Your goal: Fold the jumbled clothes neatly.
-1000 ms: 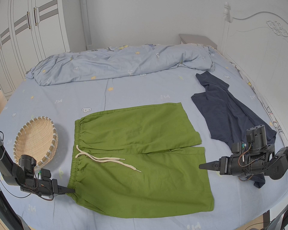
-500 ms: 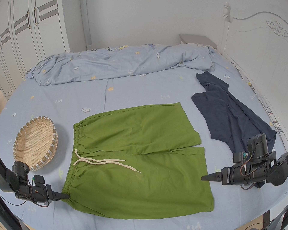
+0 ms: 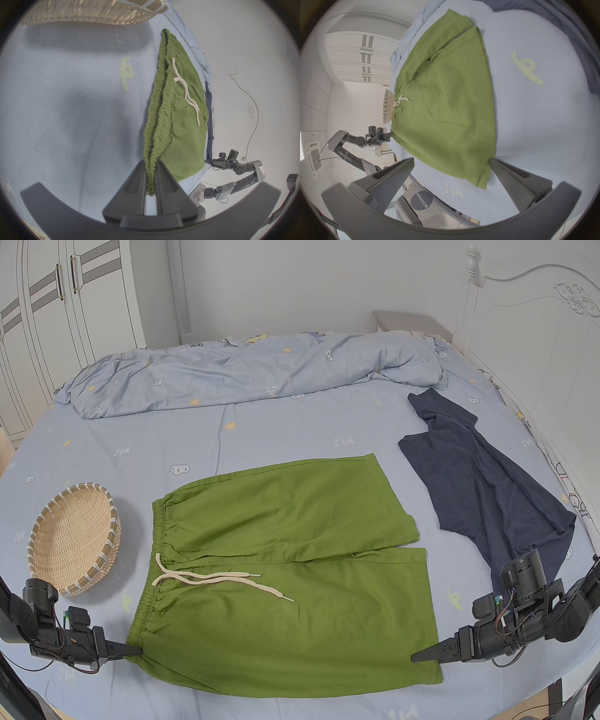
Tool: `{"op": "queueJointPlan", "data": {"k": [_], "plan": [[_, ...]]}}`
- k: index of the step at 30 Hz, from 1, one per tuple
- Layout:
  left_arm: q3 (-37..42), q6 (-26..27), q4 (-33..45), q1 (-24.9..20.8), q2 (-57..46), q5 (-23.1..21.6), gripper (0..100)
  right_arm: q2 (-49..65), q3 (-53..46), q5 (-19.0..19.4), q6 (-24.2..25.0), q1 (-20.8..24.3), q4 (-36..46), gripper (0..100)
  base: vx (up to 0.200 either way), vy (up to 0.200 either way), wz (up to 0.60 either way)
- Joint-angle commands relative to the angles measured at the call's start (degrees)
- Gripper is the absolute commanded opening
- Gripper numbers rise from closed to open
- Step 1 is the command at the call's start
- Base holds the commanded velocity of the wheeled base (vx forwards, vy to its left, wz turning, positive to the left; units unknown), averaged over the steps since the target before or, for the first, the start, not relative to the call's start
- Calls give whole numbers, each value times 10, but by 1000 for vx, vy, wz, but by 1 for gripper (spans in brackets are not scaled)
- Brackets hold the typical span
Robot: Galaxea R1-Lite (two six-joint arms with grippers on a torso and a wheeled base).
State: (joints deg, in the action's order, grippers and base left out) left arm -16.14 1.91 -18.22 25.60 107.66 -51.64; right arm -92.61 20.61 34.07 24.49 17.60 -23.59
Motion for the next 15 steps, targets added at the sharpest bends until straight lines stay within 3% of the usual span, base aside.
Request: {"op": "queueJointPlan", "data": {"k": [1,15], "plan": [[0,0,-1,-1,3,0,0,-22,-7,0,-2,-4,1,100,0,0,0],[-9,0,-1,-3,9,0,0,-80,-6,6,-45,-7,9,100,0,0,0]]}}
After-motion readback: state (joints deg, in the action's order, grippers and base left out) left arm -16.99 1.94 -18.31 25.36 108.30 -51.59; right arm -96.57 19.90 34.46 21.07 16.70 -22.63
